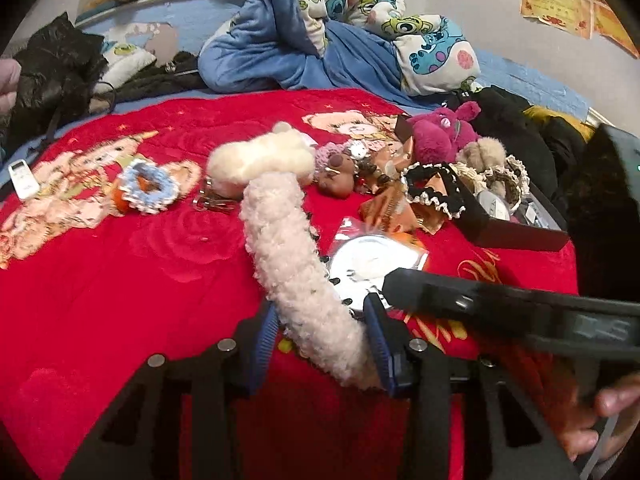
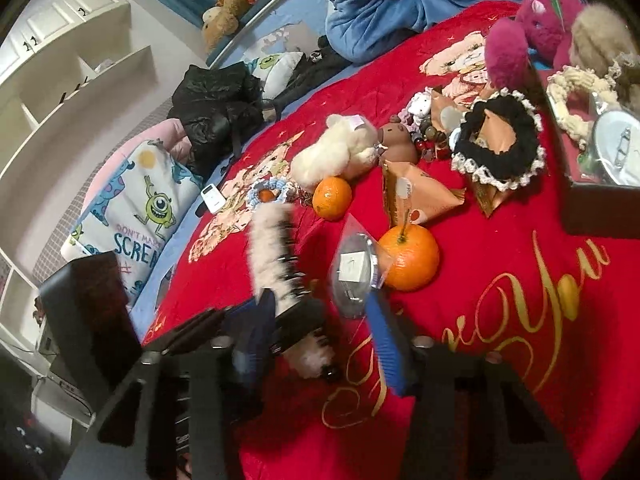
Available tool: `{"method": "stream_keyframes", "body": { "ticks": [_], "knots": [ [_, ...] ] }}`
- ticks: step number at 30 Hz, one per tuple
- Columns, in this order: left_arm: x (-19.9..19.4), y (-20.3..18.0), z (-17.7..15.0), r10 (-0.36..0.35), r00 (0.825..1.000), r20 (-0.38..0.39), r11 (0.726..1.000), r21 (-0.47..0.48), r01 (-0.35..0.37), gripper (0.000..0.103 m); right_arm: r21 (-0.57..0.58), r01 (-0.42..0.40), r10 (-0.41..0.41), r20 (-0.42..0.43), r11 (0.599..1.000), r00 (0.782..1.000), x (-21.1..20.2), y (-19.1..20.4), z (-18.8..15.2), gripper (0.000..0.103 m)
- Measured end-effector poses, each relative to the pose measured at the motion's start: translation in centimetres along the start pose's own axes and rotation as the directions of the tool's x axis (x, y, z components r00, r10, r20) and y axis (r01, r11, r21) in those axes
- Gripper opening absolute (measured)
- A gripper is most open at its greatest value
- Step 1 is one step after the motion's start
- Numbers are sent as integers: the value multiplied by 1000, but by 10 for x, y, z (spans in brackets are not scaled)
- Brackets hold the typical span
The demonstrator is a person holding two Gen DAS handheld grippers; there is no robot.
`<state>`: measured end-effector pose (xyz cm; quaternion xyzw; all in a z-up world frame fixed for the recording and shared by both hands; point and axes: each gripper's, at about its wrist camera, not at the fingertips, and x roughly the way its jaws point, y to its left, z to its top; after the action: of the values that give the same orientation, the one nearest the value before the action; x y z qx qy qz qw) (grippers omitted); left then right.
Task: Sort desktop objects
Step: 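Grasp the pink fuzzy strip with left gripper while right grasps the small clear bag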
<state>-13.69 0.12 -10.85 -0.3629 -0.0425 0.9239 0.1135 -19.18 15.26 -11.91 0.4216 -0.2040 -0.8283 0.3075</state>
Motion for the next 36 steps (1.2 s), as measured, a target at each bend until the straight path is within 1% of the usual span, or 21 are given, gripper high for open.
{"method": "stream_keyframes", "body": {
  "ticks": [2, 4, 9, 11, 14, 16, 17, 19, 22, 24, 26, 28, 31, 33, 36],
  "knots": [
    [-6, 6, -3, 12, 1000, 8, 1000, -5, -12, 44, 4, 48, -48, 2, 999, 999, 5, -1, 0, 14],
    [-11, 15, -6, 6, 1000, 13, 999, -31, -5, 44, 9, 39, -39, 2, 999, 999, 12, 0, 1, 11],
    [-23, 26, -9, 22, 999, 31, 999, -41, -20, 44, 2, 50, -50, 9, 999, 999, 20, 7, 4, 10],
    [-26, 28, -10, 26, 999, 36, 999, -44, -25, 44, -12, 55, -55, 13, 998, 998, 19, 10, 5, 12],
    [-29, 34, -10, 23, 999, 44, 997, -68, -20, 44, -27, 71, -71, 30, 997, 997, 10, 12, 4, 12],
    [-28, 34, -7, 35, 998, 45, 997, -77, -32, 44, -17, 69, -69, 28, 997, 997, 6, 9, 3, 14],
    [-28, 35, -6, 43, 998, 46, 996, -85, -39, 44, -13, 71, -71, 25, 997, 997, 5, 7, 3, 18],
    [-27, 34, -5, 43, 998, 43, 995, -96, -39, 44, 0, 78, -78, 19, 997, 997, 2, 3, 1, 22],
    [-26, 32, -4, 54, 998, 39, 994, -95, -50, 44, 24, 68, -69, 13, 997, 998, -2, -3, -1, 22],
    [-26, 31, -4, 62, 997, 39, 995, -84, -59, 44, 30, 72, -72, 11, 997, 997, -5, -5, -2, 25],
    [-26, 30, -5, 68, 997, 40, 995, -81, -65, 44, 38, 82, -82, 11, 996, 997, -7, -7, -3, 44],
    [-25, 31, -5, 69, 997, 38, 994, -84, -66, 44, 49, 94, -94, 8, 994, 996, -6, -11, -3, 42],
    [-24, 32, -5, 68, 997, 35, 994, -90, -64, 44, 80, 80, -80, 4, 994, 997, -1, -17, -2, 42],
    [-24, 32, -6, 80, 996, 36, 994, -83, -77, 44, 88, 64, -65, 3, 994, 998, 3, -16, 0, 44],
    [-22, 31, -8, 109, 993, 40, 992, -76, -106, 44, 80, 54, -53, -9, 995, 999, 13, -10, 1, 44]
  ]
}}
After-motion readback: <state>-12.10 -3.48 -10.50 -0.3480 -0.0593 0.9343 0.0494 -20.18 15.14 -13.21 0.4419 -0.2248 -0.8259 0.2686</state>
